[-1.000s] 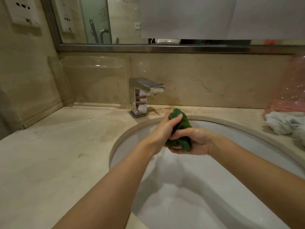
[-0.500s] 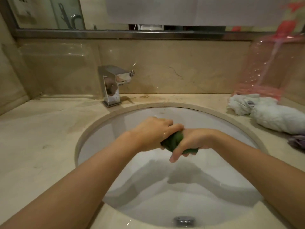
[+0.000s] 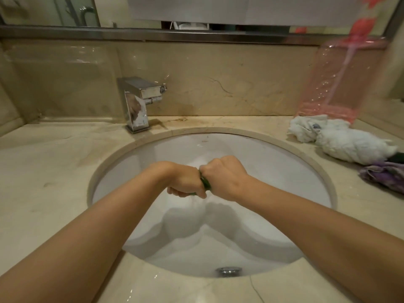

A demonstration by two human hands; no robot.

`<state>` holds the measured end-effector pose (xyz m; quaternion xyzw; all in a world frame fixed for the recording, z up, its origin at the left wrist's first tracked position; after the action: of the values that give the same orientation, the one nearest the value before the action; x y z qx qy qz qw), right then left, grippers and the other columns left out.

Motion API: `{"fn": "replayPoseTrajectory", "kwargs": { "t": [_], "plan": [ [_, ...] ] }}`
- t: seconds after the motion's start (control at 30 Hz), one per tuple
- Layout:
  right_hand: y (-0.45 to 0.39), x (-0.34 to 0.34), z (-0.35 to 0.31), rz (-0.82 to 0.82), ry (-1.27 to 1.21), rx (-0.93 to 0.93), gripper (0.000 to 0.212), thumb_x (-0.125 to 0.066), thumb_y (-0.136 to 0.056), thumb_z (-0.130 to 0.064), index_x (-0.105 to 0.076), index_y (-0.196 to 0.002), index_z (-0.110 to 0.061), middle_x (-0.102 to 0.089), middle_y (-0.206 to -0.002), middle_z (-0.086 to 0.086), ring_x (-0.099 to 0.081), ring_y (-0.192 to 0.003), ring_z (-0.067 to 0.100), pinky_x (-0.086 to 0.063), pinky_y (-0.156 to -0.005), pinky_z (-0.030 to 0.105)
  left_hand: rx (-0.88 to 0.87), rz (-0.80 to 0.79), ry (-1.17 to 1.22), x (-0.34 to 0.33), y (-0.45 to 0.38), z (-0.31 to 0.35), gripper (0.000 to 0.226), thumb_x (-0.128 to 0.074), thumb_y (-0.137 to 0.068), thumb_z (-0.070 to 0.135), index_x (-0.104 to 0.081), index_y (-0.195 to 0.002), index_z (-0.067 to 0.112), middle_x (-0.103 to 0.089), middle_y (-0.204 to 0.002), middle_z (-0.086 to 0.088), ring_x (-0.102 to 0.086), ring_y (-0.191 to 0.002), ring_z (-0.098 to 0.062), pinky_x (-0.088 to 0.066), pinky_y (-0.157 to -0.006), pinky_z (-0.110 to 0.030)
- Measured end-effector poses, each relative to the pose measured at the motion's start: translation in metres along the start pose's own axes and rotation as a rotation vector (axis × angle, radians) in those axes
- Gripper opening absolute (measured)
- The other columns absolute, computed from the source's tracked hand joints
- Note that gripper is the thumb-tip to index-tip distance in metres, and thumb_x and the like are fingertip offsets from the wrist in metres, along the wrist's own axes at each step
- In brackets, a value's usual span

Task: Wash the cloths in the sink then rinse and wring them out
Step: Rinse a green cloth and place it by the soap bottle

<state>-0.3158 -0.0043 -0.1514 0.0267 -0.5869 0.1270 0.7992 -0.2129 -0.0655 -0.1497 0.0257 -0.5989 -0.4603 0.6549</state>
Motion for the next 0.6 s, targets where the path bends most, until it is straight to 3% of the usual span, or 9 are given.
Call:
{"fn": "replayPoseTrajectory", "kwargs": {
  "t": [0.1, 0.2, 0.27, 0.37, 0.47, 0.53, 0.6],
  "plan": [
    [0.003, 0.003, -0.001, -0.001, 0.013, 0.045, 0.017, -0.048, -0.092, -0.013, -0.059, -0.106, -0.015, -0.063, -0.093, 0.003, -0.046, -0.069, 0.023, -0.028, -0.049, 0.026, -0.048, -0.118, 0.154, 0.002, 0.007, -0.002, 0.043, -0.051, -0.096, 0.022, -0.030, -0.060, 0.016, -0.028, -0.047, 0.002, -0.021, -0.041, -0.013, -0.019, -0.043, -0.022],
    [0.007, 0.008, 0.000, -0.004, 0.039, 0.038, 0.016, -0.049, -0.094, -0.015, -0.057, -0.107, -0.015, -0.052, -0.084, 0.001, -0.046, -0.068, 0.021, -0.035, -0.058, 0.029, -0.115, -0.098, 0.237, -0.001, 0.011, -0.003, 0.045, -0.054, -0.096, 0.021, -0.034, -0.057, 0.015, -0.030, -0.045, 0.003, -0.024, -0.040, -0.013, -0.021, -0.045, -0.023],
    [0.010, 0.009, 0.003, -0.015, 0.044, 0.002, 0.014, -0.052, -0.092, -0.015, -0.057, -0.106, -0.015, -0.050, -0.083, 0.001, -0.048, -0.070, 0.022, -0.035, -0.060, 0.031, -0.160, -0.013, 0.255, -0.006, 0.010, -0.005, 0.047, -0.057, -0.095, 0.025, -0.037, -0.054, 0.014, -0.035, -0.045, 0.000, -0.028, -0.040, -0.015, -0.026, -0.046, -0.023],
    [0.018, 0.015, 0.011, -0.030, -0.087, -0.151, 0.019, -0.061, -0.087, -0.020, -0.053, -0.104, -0.015, -0.055, -0.087, 0.002, -0.053, -0.078, 0.023, -0.034, -0.062, 0.031, -0.236, 0.162, 0.321, -0.011, 0.011, -0.003, 0.033, -0.065, -0.091, 0.028, -0.046, -0.069, 0.011, -0.042, -0.052, -0.003, -0.033, -0.045, -0.016, -0.031, -0.045, -0.019],
    [0.039, 0.024, 0.025, -0.090, -0.364, -0.244, 0.051, -0.077, -0.075, -0.040, -0.041, -0.105, -0.018, -0.048, -0.082, -0.004, -0.054, -0.078, 0.021, -0.036, -0.059, 0.031, -0.320, 0.313, 0.316, -0.014, 0.019, 0.007, 0.029, -0.074, -0.082, 0.035, -0.056, -0.084, 0.011, -0.049, -0.062, -0.001, -0.043, -0.055, -0.015, -0.037, -0.048, -0.020],
    [0.059, 0.030, 0.038, -0.151, -0.466, -0.240, 0.059, -0.076, -0.074, -0.046, -0.034, -0.107, -0.021, -0.050, -0.088, -0.003, -0.052, -0.077, 0.019, -0.040, -0.059, 0.033, -0.366, 0.364, 0.265, -0.016, 0.026, 0.020, 0.032, -0.075, -0.081, 0.035, -0.057, -0.095, 0.013, -0.058, -0.076, -0.003, -0.051, -0.064, -0.014, -0.044, -0.052, -0.023],
    [0.083, 0.036, 0.053, -0.200, -0.624, -0.280, 0.051, -0.067, -0.080, -0.043, -0.033, -0.110, -0.020, -0.054, -0.097, 0.003, -0.055, -0.084, 0.023, -0.046, -0.067, 0.039, -0.421, 0.390, 0.284, -0.017, 0.031, 0.037, 0.030, -0.073, -0.084, 0.028, -0.055, -0.103, 0.014, -0.062, -0.092, -0.007, -0.057, -0.073, -0.016, -0.050, -0.060, -0.028]
  ]
}}
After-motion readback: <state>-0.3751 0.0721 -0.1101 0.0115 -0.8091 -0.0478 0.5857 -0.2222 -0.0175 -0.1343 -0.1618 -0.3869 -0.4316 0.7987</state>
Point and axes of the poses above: each hand's wrist, its own y-axis away from the middle knuckle, its own x-axis out of the back of the hand, z = x × y, the point moved 1 cm from there along -y, towards the middle knuckle
